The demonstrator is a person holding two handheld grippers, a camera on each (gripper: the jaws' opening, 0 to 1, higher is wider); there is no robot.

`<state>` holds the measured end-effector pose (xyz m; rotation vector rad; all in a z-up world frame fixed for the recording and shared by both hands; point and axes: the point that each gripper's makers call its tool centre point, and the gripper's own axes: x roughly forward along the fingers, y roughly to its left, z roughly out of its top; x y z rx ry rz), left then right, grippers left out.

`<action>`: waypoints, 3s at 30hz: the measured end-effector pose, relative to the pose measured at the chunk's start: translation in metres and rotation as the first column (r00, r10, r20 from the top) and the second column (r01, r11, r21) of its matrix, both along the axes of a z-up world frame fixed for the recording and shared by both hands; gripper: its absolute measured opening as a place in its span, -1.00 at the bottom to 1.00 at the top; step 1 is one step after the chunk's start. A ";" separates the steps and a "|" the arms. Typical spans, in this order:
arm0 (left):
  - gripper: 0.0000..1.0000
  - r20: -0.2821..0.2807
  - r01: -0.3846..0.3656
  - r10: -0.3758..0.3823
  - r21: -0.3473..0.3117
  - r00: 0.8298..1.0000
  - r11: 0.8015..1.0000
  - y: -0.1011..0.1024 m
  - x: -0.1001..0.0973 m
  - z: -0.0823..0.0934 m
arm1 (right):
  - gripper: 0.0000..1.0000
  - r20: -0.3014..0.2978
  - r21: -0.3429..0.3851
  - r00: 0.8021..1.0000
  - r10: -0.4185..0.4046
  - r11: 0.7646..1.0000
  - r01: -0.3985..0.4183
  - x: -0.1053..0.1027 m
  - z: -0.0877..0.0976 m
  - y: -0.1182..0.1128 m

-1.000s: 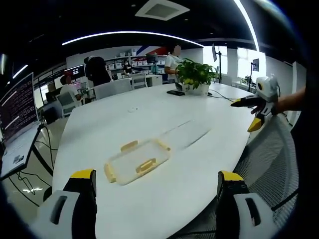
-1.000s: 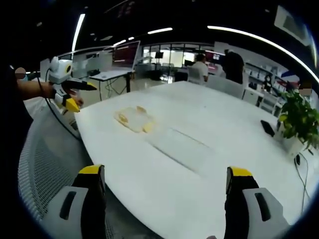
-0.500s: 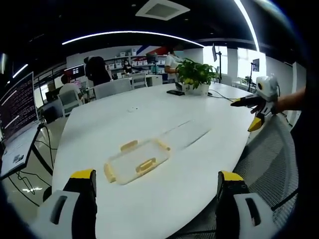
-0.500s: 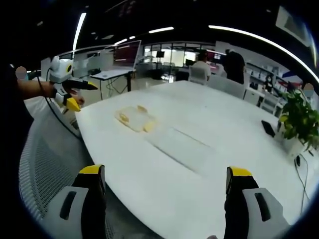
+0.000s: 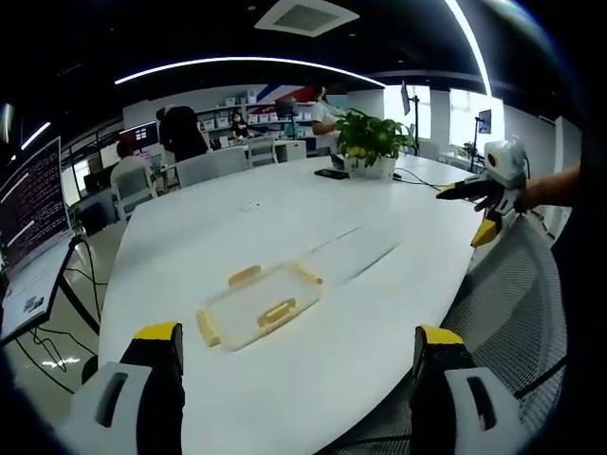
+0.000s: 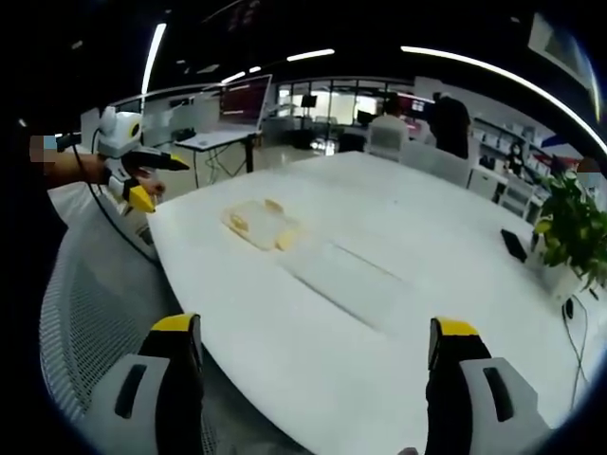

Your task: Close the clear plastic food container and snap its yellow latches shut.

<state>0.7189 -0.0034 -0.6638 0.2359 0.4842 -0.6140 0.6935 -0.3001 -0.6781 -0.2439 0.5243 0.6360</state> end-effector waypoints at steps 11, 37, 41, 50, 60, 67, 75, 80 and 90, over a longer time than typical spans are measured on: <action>0.97 -0.007 0.007 -0.007 0.005 1.000 1.000 -0.001 -0.001 0.003 | 0.95 0.000 -0.005 1.000 0.012 1.000 -0.012 0.002 0.005 0.001; 0.94 -0.039 0.056 -0.055 0.027 0.998 0.998 0.007 0.012 0.007 | 0.89 -0.028 -0.041 0.992 0.122 0.992 -0.123 0.021 0.017 0.017; 0.94 -0.046 0.068 -0.067 0.035 0.997 0.997 0.008 0.016 0.006 | 0.88 -0.033 -0.061 0.987 0.156 0.986 -0.158 0.024 0.017 0.020; 0.92 -0.070 0.105 -0.101 0.054 0.992 0.993 0.011 0.022 0.003 | 0.85 -0.049 -0.089 0.976 0.211 0.973 -0.214 0.031 0.015 0.027; 0.90 -0.090 0.148 -0.140 0.090 0.986 0.985 0.016 0.031 -0.001 | 0.82 -0.064 -0.103 0.960 0.272 0.955 -0.277 0.042 0.017 0.038; 0.87 -0.094 0.172 -0.162 0.111 0.982 0.979 0.019 0.042 -0.001 | 0.79 -0.075 -0.112 0.948 0.310 0.942 -0.317 0.052 0.020 0.046; 0.84 -0.113 0.214 -0.200 0.134 0.973 0.968 0.019 0.049 -0.005 | 0.76 -0.085 -0.135 0.929 0.361 0.919 -0.369 0.061 0.019 0.056; 0.82 -0.125 0.232 -0.215 0.146 0.969 0.962 0.019 0.053 -0.008 | 0.74 -0.094 -0.155 0.915 0.391 0.903 -0.402 0.064 0.017 0.061; 0.78 -0.147 0.273 -0.249 0.172 0.957 0.947 0.018 0.062 -0.016 | 0.70 -0.117 -0.194 0.886 0.449 0.864 -0.464 0.079 0.013 0.070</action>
